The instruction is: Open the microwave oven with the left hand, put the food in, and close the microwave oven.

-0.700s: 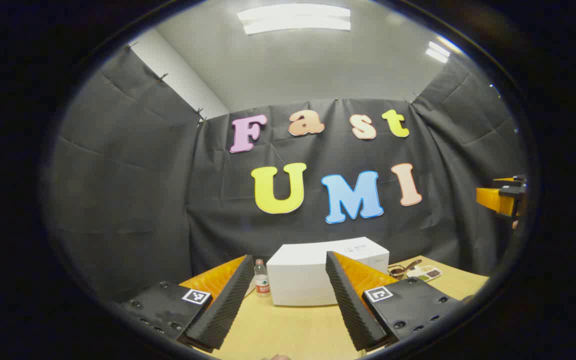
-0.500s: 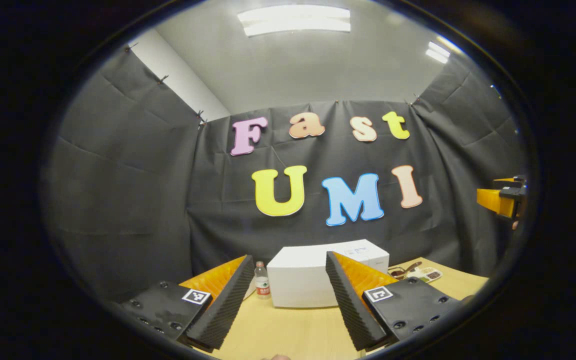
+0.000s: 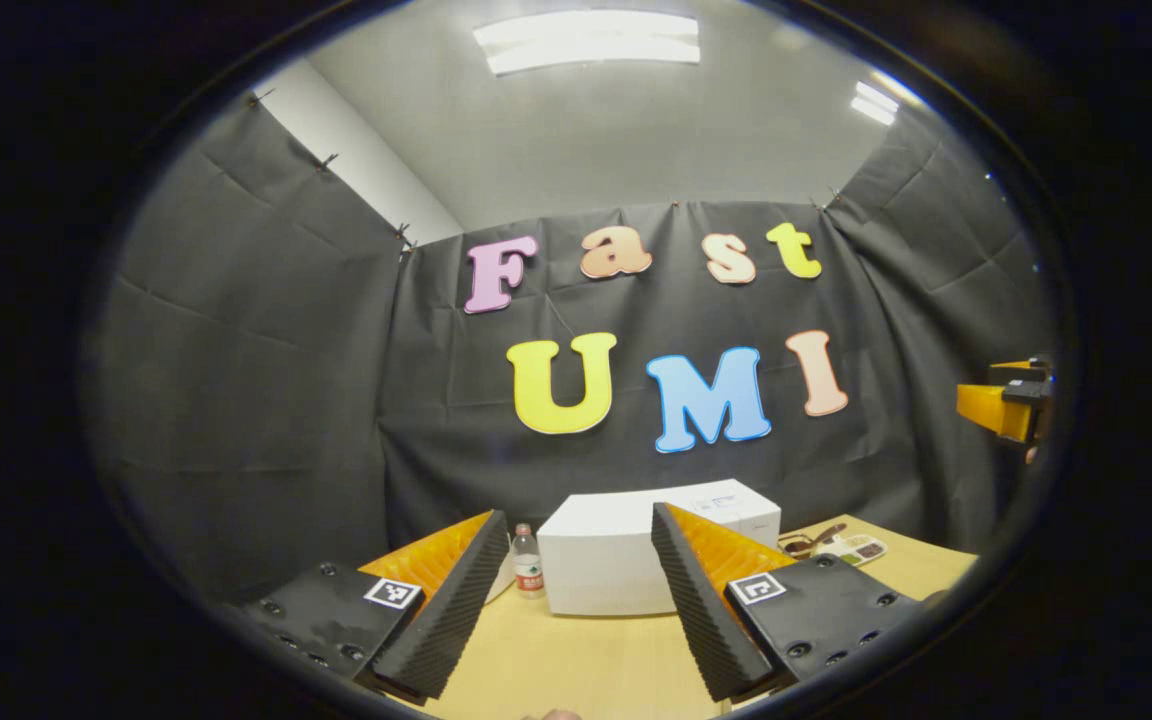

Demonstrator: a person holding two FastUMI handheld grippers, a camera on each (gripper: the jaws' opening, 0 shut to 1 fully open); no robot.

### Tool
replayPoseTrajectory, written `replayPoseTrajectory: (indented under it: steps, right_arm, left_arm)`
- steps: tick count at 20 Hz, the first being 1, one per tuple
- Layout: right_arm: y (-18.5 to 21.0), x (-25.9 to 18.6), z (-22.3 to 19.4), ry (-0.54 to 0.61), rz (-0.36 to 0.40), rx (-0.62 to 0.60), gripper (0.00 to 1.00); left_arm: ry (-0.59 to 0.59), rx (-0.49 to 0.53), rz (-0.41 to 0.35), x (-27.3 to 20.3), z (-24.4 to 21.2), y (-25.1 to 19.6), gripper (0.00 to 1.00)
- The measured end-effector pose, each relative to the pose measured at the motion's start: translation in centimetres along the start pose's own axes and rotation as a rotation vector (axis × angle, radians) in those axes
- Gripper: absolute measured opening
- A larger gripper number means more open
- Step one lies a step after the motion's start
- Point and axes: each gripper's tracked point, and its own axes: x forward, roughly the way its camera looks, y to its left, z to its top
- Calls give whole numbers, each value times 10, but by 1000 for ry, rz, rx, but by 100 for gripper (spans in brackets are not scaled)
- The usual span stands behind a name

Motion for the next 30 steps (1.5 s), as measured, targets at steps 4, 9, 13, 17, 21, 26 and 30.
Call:
replayPoseTrajectory:
  steps: [4, 9, 13, 17, 21, 26, 30]
  right_arm:
    - [-7, 0, -2, 2, 4, 11, 96]
    - [-17, 1, -9, 9, 33, 24, 96]
    - [-22, -1, -15, 23, 73, 49, 96]
    - [-37, -2, -20, 32, 55, 49, 97]
    - [-46, 2, -22, 40, 13, 60, 96]
    - [-57, 15, -16, 27, -95, 76, 96]
    - [-58, 24, -15, 25, -174, 64, 96]
  left_arm:
    - [-11, -6, -5, -2, 4, -10, 96]
    - [-27, -34, -2, -5, 12, -29, 95]
    - [-26, -35, 26, 3, 8, -42, 96]
    - [-39, -30, 27, 15, 10, -52, 96]
    - [-55, -29, -17, 42, 7, -63, 94]
    - [-55, -64, -114, 91, -10, -81, 95]
    - [-54, -74, -184, 137, -26, -98, 95]
